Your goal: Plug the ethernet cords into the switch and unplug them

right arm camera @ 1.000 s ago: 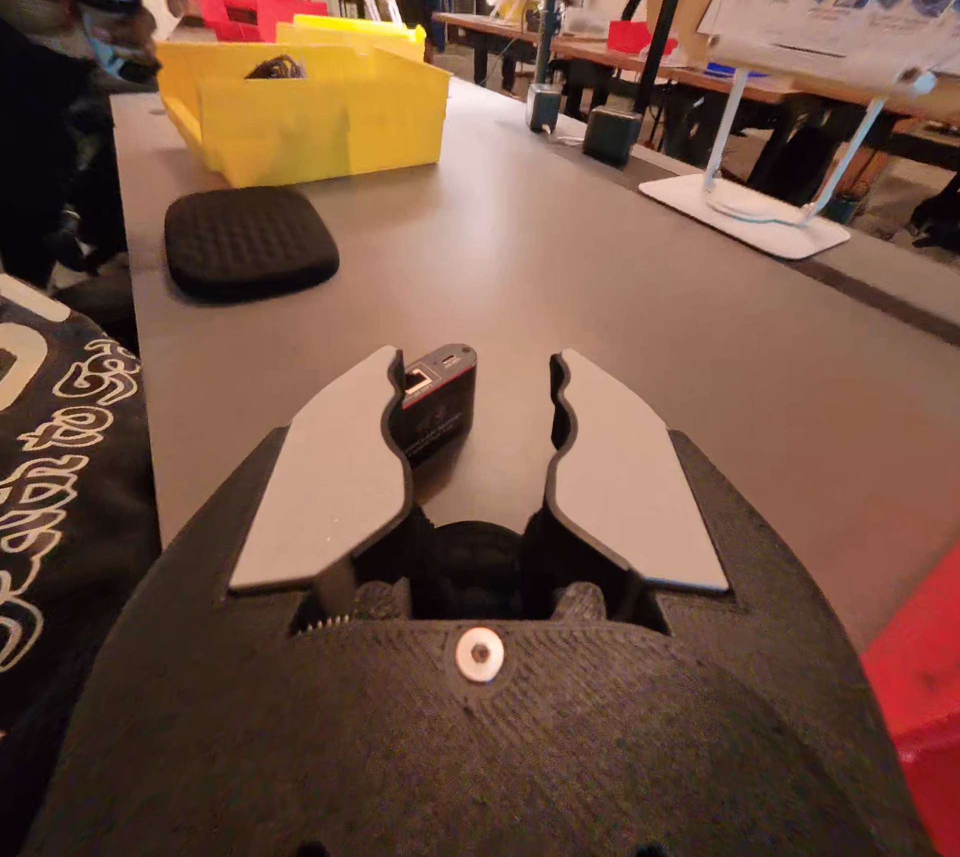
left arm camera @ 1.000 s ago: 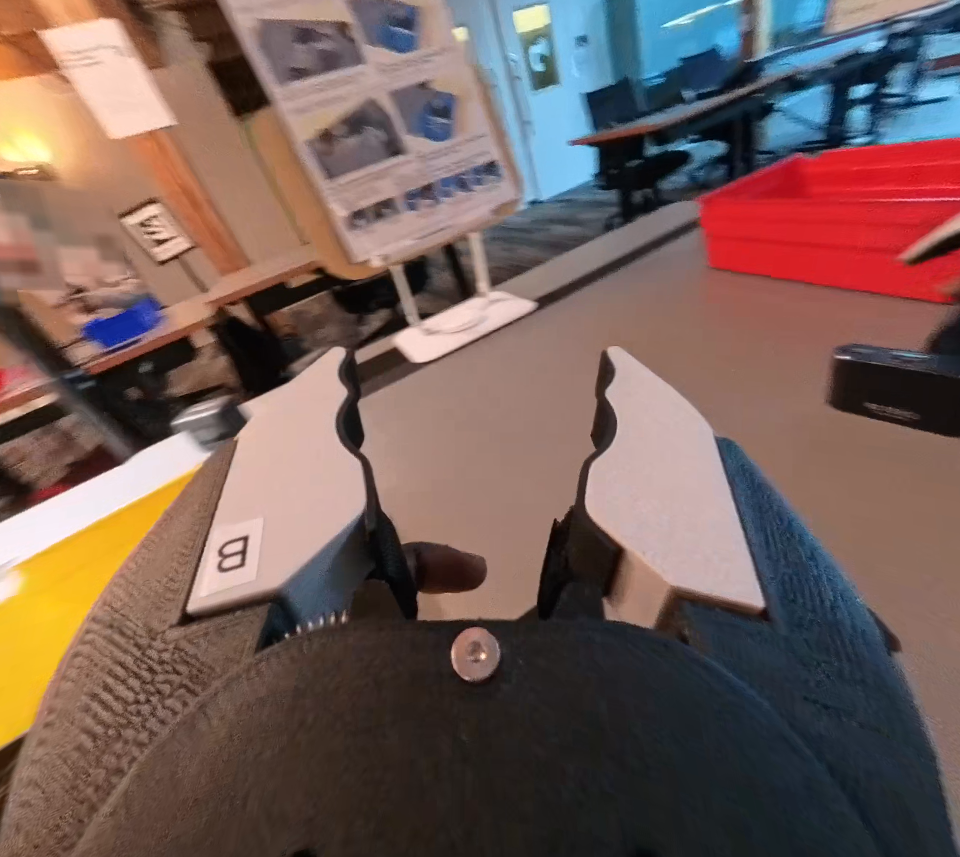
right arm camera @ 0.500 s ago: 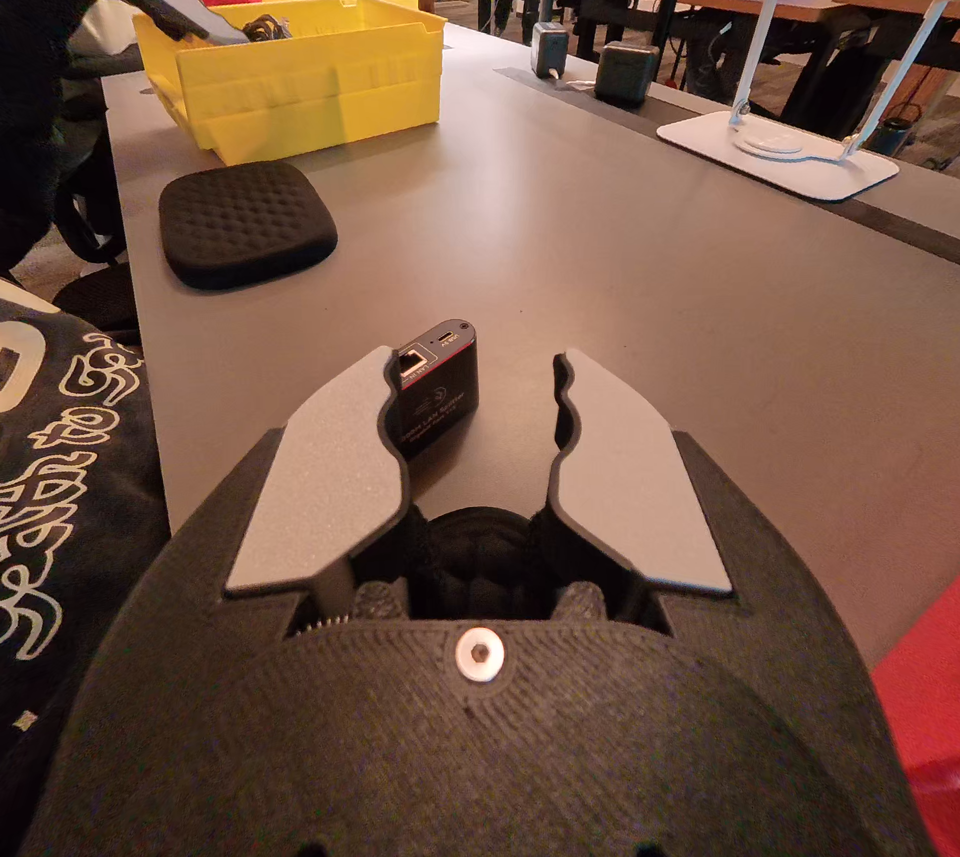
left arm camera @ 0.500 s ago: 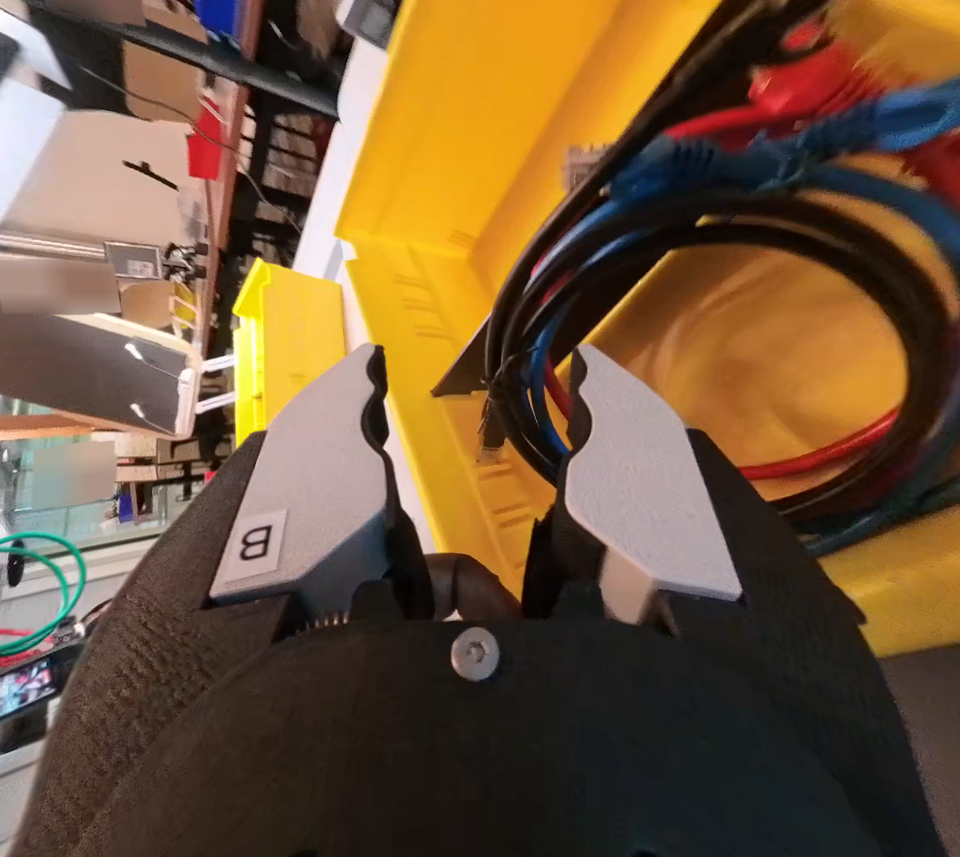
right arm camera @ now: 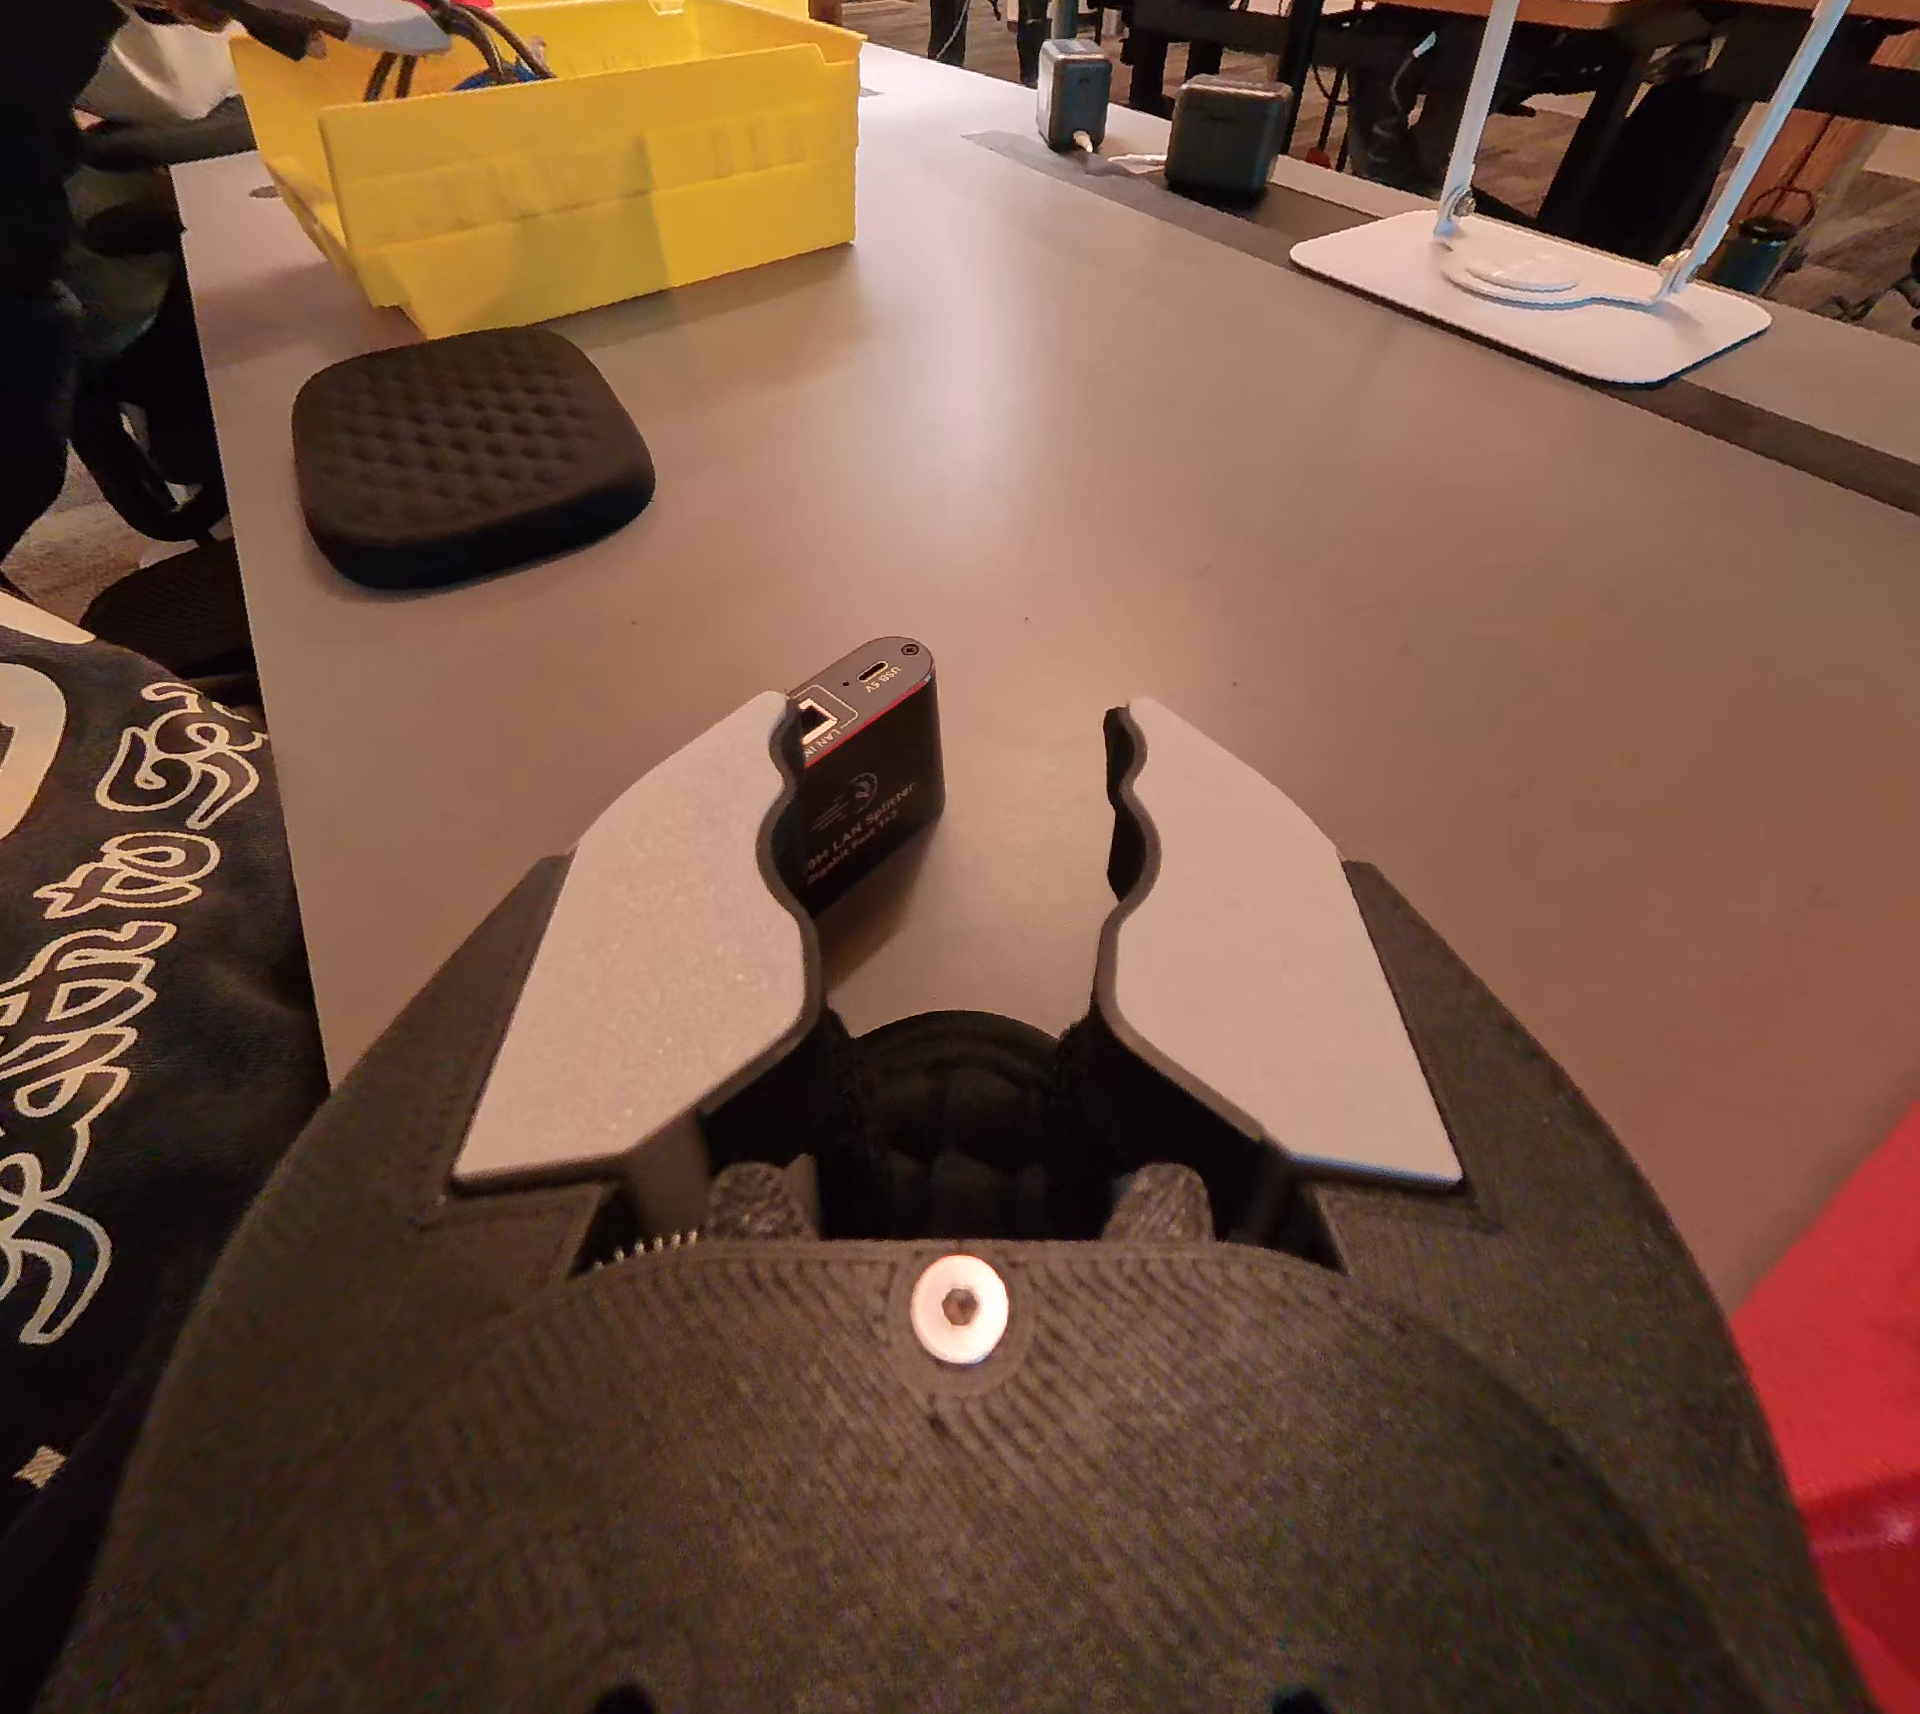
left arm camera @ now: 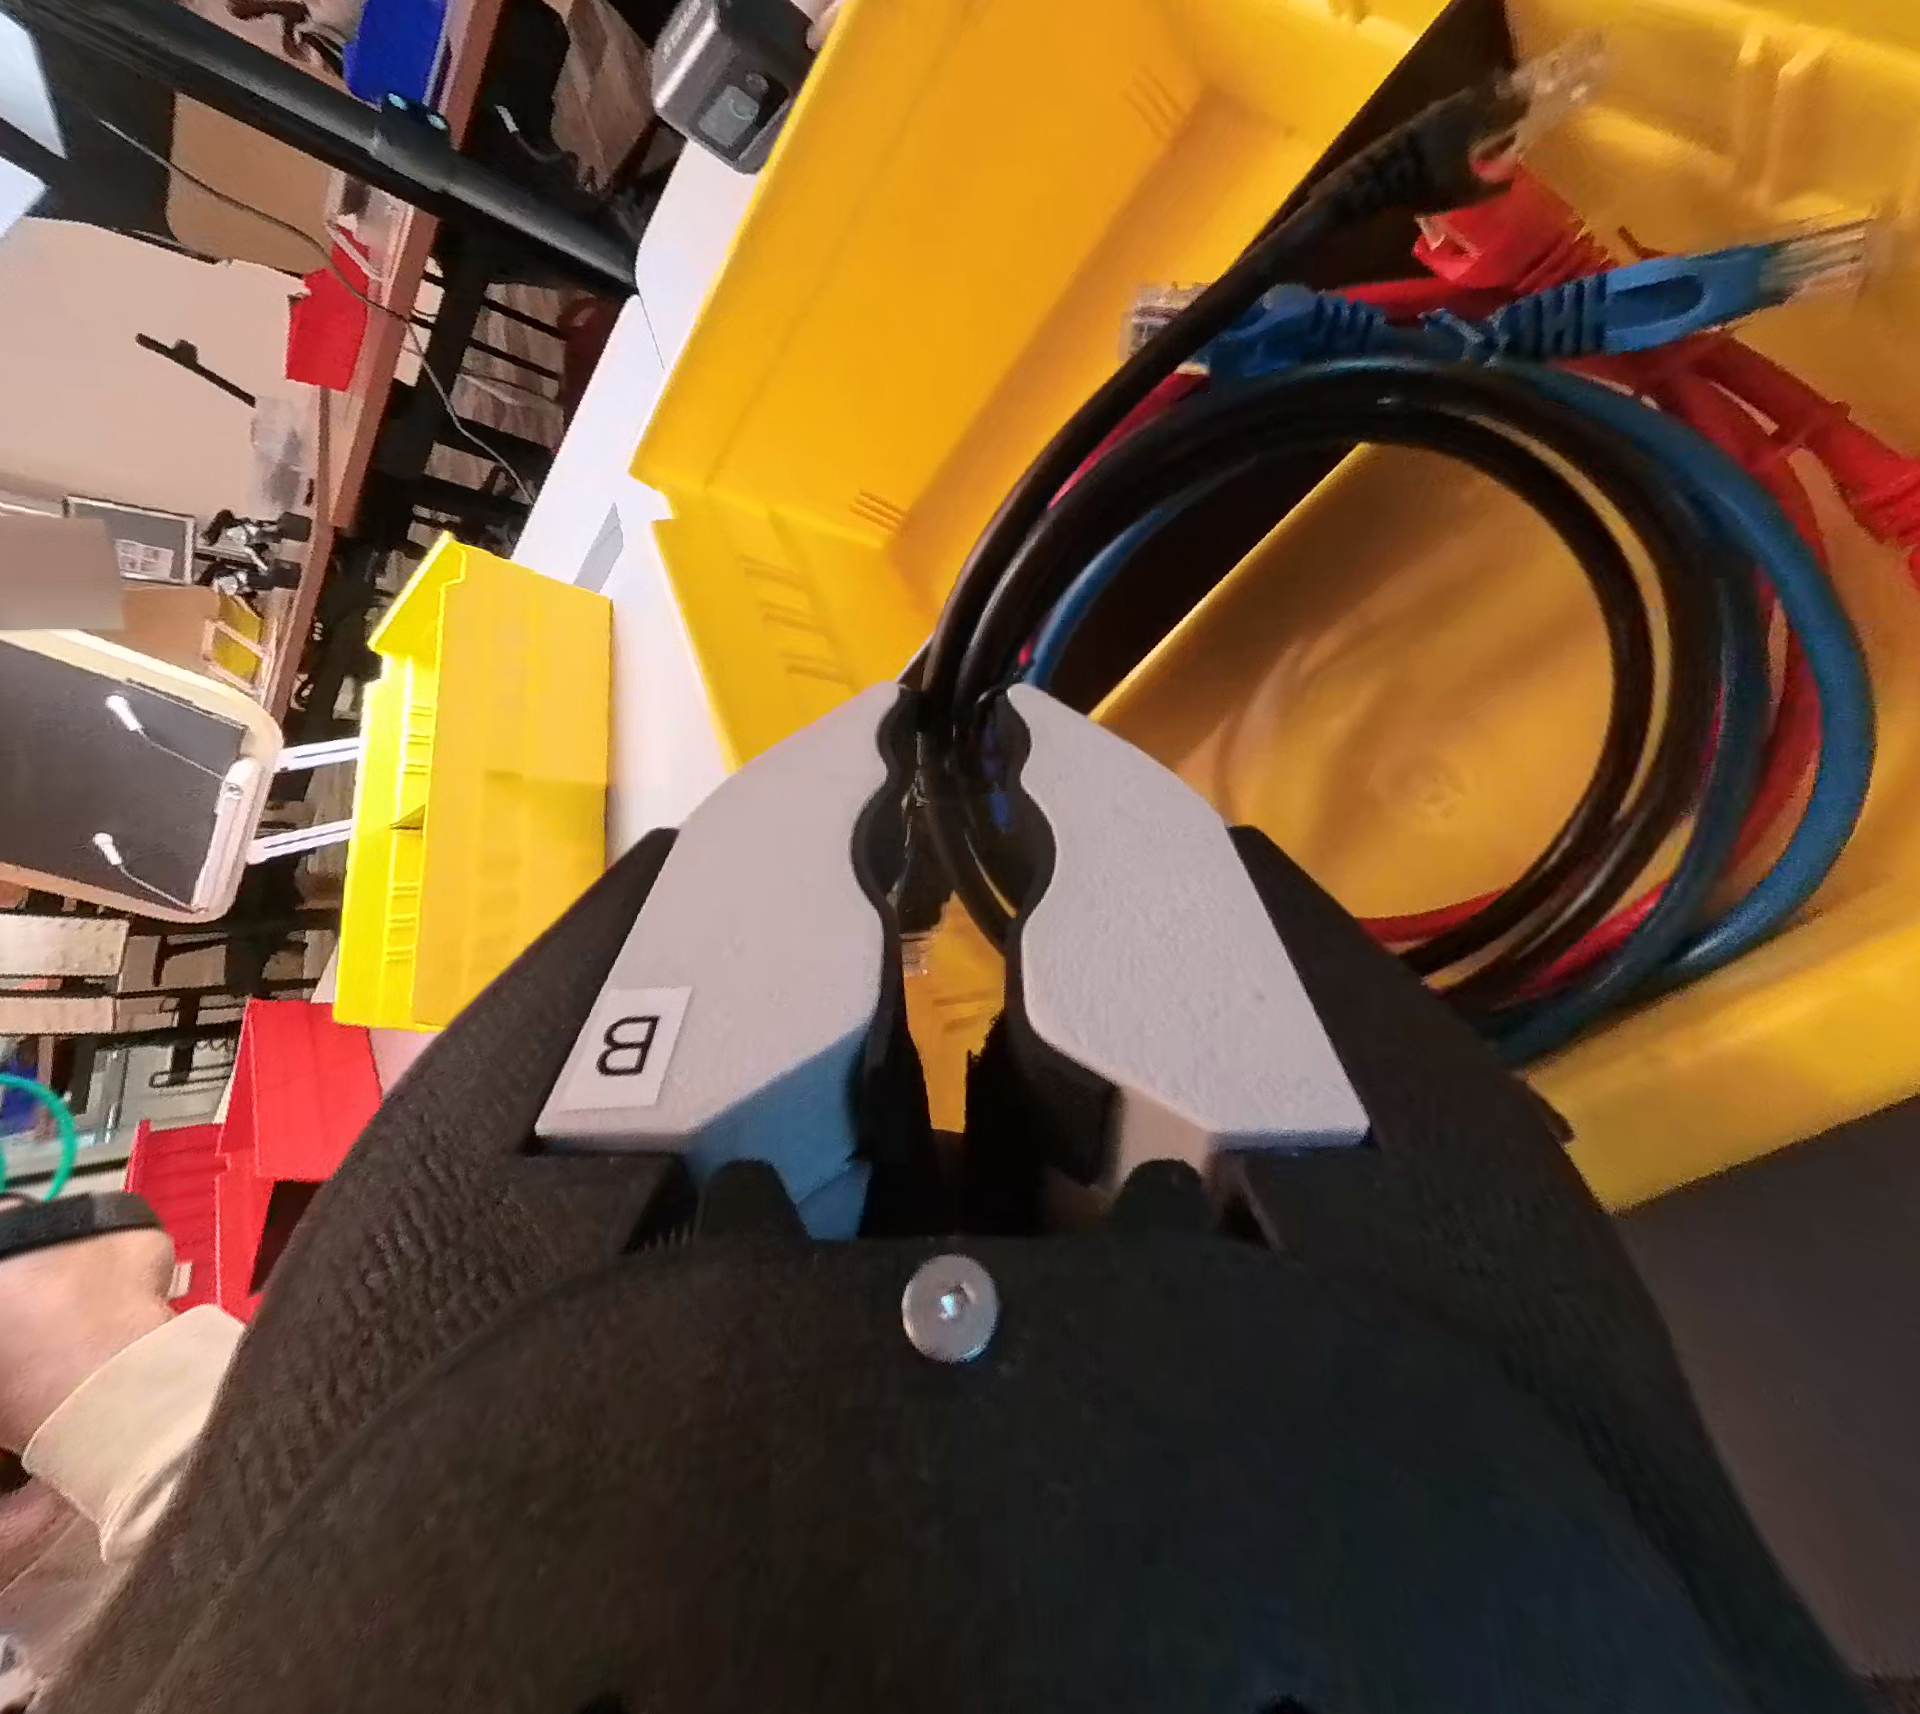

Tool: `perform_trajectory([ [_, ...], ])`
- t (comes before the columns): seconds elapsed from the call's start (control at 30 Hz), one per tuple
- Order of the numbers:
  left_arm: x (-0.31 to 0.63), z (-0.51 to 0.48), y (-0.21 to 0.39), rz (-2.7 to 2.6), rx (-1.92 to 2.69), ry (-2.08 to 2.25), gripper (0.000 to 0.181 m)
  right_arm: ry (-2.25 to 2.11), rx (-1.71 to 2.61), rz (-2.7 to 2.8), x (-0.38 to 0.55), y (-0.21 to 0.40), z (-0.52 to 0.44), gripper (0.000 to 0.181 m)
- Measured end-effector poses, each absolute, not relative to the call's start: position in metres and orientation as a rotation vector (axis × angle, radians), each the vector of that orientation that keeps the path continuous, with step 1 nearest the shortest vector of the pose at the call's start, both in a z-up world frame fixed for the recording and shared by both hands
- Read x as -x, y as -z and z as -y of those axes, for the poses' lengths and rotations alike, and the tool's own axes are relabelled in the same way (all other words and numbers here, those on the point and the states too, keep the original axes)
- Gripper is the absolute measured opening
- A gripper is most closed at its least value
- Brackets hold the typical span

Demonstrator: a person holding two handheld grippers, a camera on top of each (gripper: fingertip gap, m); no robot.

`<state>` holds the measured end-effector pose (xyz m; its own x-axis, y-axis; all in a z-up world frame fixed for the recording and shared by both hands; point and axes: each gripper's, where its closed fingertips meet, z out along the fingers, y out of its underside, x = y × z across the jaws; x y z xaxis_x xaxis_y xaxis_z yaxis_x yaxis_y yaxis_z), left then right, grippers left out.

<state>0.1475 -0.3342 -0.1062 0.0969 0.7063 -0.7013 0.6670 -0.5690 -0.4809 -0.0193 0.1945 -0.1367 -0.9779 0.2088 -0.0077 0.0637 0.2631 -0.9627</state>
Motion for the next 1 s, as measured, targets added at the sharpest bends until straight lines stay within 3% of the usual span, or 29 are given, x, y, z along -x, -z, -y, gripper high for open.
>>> perform_trajectory([
  [0.17, -0.144, 0.341, 0.098, 1.458, 2.285, -1.549, 0.012, -1.828, 0.267, 2.386, 0.02, 0.135, -0.195, 0.054],
  [0.4, -0.16, 0.326, -0.006, 1.321, 1.79, -2.259, 0.011, -1.822, 0.278, 2.39, 0.021, 0.136, -0.195, 0.054],
  [0.53, -0.17, 0.279, -0.059, 1.11, 1.472, -2.593, 0.011, -1.813, 0.257, 2.379, 0.02, 0.135, -0.195, 0.056],
  [0.73, -0.152, 0.164, -0.078, 0.691, 1.245, -2.729, 0.011, -1.798, 0.132, 2.237, 0.018, 0.121, -0.19, 0.057],
  [0.93, -0.119, 0.054, -0.051, 0.271, 1.173, -2.727, 0.011, -2.509, 0.217, 2.113, -0.04, 0.049, -0.171, 0.04],
  [1.0, -0.112, 0.028, -0.043, 0.193, 1.148, -2.669, 0.01, -2.78, 0.284, 2.237, -0.066, 0.038, -0.159, 0.043],
])
